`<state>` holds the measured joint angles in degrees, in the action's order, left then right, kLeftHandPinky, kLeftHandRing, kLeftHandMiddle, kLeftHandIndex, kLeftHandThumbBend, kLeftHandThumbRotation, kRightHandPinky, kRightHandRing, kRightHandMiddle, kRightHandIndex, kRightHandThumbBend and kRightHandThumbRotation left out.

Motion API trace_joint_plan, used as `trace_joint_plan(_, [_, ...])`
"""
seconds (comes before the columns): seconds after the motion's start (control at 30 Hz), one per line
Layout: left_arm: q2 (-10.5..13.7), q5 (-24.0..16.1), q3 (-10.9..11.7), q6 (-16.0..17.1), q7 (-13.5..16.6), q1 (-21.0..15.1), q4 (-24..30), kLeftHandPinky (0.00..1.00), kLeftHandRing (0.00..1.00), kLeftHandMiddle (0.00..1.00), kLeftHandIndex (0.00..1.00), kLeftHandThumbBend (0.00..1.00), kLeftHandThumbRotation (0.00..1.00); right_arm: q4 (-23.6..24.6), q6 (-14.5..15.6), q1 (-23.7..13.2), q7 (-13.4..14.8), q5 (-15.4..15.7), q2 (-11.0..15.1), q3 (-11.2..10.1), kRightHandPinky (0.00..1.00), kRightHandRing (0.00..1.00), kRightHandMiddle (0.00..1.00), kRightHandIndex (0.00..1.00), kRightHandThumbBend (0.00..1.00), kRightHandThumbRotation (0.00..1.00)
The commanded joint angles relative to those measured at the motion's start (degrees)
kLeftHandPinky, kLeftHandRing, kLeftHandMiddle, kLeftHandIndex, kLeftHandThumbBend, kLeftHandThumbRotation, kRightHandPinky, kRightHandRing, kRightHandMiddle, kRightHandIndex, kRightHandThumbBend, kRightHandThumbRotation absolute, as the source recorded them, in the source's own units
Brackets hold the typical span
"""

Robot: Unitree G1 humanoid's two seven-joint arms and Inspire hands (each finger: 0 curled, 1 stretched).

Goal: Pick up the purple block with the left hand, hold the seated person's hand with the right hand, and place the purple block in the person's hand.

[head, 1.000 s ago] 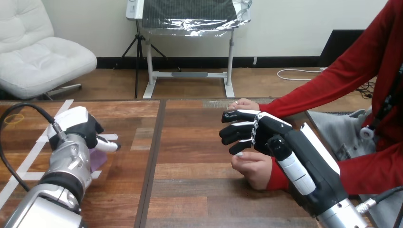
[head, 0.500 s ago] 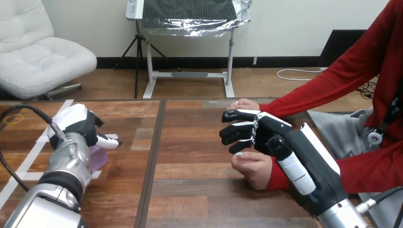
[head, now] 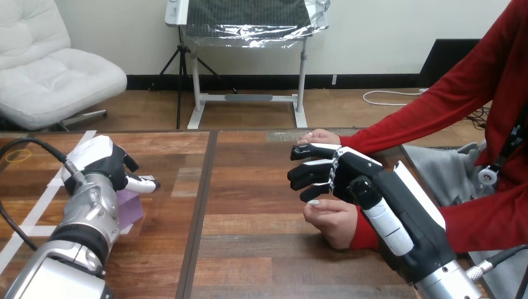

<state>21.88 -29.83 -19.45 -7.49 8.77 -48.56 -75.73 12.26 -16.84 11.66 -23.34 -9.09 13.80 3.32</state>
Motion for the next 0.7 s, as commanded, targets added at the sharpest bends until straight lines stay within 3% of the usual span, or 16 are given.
trace_joint_plan(0.0, [0.06,0.03,0.38,0.76,1.21,-5.65,3.21,0.51,0.57,0.61,0.63,0.69,0.29,1.26,-0.8,-2.61,0.61,-0.19,-0.24,-0.95,0.6,0.66,0.68,0.75,0.81,0.95])
trace_joint_plan(0.23, [0.15,0.64,1.04,1.85,1.97,-5.55,3.58,0.49,0.56,0.61,0.62,0.7,0.27,0.9,-1.08,-2.8,0.46,-0.14,-0.12,-1.04,0.59,0.66,0.68,0.75,0.78,0.95])
trace_joint_plan(0.67, [0.57,-0.85,-0.15,2.07,3.53,-5.99,3.58,0.62,0.72,0.75,0.76,0.7,0.33,0.84,-0.83,-2.66,0.49,-0.22,-0.13,-1.09,0.58,0.66,0.68,0.75,0.77,0.95])
